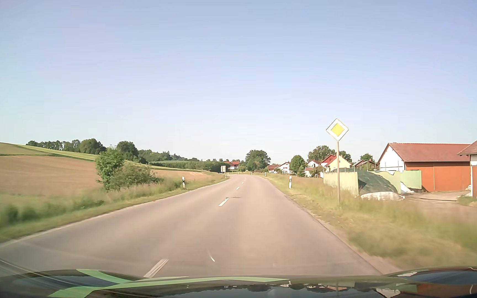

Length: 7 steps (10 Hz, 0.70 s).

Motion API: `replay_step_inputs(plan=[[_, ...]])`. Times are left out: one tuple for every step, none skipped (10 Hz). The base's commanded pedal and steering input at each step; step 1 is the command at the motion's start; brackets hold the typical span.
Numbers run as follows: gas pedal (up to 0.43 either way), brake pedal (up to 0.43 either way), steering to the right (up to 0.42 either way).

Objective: Follow the waypoints while adhering to traffic rules and regulations

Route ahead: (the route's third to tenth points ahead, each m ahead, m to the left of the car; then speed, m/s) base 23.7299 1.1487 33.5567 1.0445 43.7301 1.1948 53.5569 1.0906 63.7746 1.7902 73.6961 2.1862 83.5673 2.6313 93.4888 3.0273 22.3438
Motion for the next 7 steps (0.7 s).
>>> replay_step_inputs(plan=[[0.138,0.0,-0.003],[0.087,0.0,-0.003],[0.059,0.0,-0.003],[0.0,0.0,-0.003],[0.0,0.0,-0.003],[0.0,0.0,-0.003],[0.0,0.0,-0.003]])
